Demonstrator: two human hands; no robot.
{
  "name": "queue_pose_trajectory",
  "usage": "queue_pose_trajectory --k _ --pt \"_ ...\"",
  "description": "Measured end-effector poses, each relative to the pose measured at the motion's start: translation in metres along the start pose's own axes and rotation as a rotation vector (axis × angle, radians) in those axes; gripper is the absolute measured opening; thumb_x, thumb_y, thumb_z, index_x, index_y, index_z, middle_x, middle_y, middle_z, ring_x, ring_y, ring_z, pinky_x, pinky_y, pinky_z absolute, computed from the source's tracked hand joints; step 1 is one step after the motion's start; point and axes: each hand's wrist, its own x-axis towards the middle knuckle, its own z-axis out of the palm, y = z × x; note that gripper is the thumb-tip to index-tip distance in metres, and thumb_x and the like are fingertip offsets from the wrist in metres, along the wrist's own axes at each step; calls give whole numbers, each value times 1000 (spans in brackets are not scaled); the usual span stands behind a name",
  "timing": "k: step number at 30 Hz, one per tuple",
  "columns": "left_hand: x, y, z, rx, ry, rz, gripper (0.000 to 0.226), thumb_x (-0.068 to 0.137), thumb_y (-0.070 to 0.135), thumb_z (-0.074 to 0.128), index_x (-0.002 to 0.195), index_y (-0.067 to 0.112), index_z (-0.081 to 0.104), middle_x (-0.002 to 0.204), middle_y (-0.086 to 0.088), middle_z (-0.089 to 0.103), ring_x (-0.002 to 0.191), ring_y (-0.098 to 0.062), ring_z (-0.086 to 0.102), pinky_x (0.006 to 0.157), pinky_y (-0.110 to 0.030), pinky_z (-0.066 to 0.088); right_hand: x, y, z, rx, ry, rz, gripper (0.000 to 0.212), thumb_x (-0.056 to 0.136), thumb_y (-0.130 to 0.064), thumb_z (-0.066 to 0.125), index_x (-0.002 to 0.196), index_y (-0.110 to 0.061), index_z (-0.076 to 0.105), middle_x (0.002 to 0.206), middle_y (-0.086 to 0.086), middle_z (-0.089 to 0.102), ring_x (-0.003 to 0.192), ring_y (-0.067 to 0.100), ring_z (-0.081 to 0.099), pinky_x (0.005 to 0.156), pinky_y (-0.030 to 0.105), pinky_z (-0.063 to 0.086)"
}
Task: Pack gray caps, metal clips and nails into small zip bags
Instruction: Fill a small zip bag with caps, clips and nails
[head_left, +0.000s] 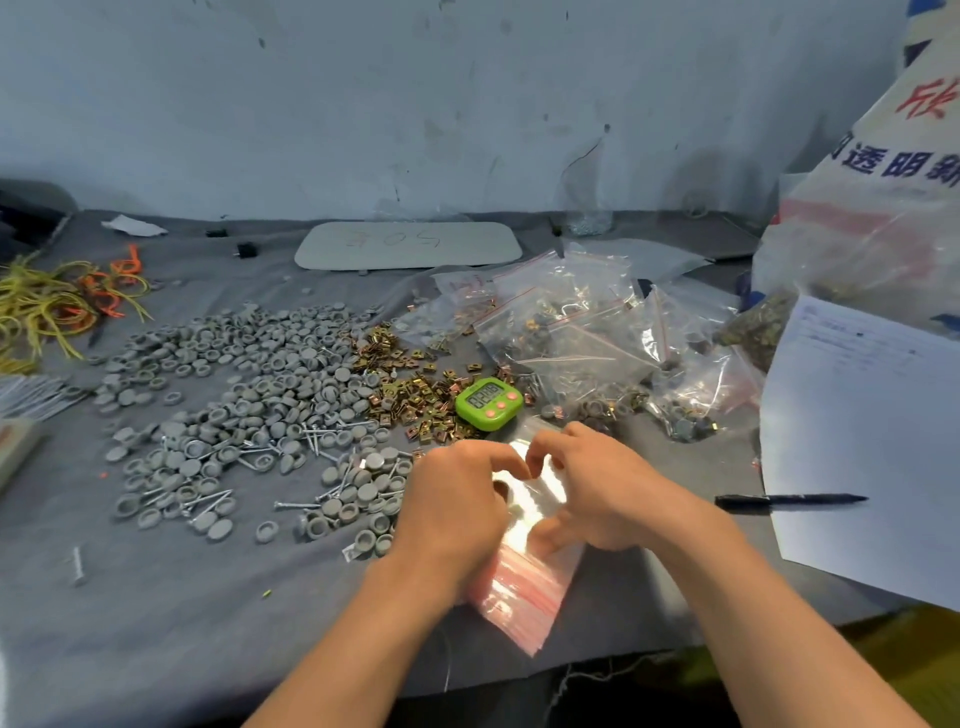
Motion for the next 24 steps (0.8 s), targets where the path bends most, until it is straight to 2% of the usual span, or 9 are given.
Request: queue_pose_trajectory --k 4,6,8,11,14,16,18,21,24 --pt "5 2 -4 -362 99 -111 45 76 -3 71 74 41 76 78 30 73 80 12 68 71 -1 47 0 3 2 3 25 -1 31 80 -41 80 102 -37 59 107 -6 48 96 20 54 77 31 40" --pt "8 5 -8 -531 94 -137 43 78 -3 74 82 40 77 86 27 76 86 8 71 82 -12 56 -1 5 3 13 97 4 8 88 -29 70 95 -31 67 101 -6 56 97 22 60 80 33 47" --pt "8 5 -10 -699 82 -169 43 80 -1 77 95 39 77 97 22 77 95 3 72 90 -24 59 -1 9 1 103 206 46 14 92 -23 64 78 -24 65 86 -7 64 89 22 63 79 35 52" --pt "10 -1 -12 -788 82 -215 51 82 5 81 120 37 69 108 14 76 103 -1 72 91 -29 59 -1 11 -7 474 526 170 25 95 -20 64 72 -13 68 66 3 65 67 19 58 65 35 46" --pt "6 -4 -10 -678 -91 -217 64 82 7 80 135 34 58 107 11 74 97 -3 73 82 -32 63 -2 2 -18 1022 821 238 28 94 -13 59 68 -8 67 63 7 63 63 21 56 61 41 48" --pt "0 0 -6 -495 -181 -187 61 83 9 78 135 35 60 101 14 75 89 0 73 81 -33 64 -2 -5 -23 1330 793 233 30 99 -10 56 72 -8 67 64 3 62 61 15 57 57 34 49" --pt "-3 5 -6 -515 -118 -210 57 86 9 75 133 38 61 98 14 76 85 0 73 78 -33 64 -2 -15 -24 1501 637 186 27 101 -6 52 78 -4 66 65 4 64 61 13 58 55 24 49" --pt "-1 5 -16 -628 204 -267 26 97 11 65 106 35 64 84 12 75 67 -5 73 56 -26 60 2 -34 -19 1491 450 131 34 98 1 49 69 -6 67 64 6 70 58 14 59 51 22 47" --pt "2 -4 -31 -563 477 -191 17 95 20 64 84 33 63 74 10 71 59 -8 68 46 -29 56 10 -51 -9 1360 396 79 37 96 -1 53 67 -6 74 77 18 74 62 14 63 57 24 51"
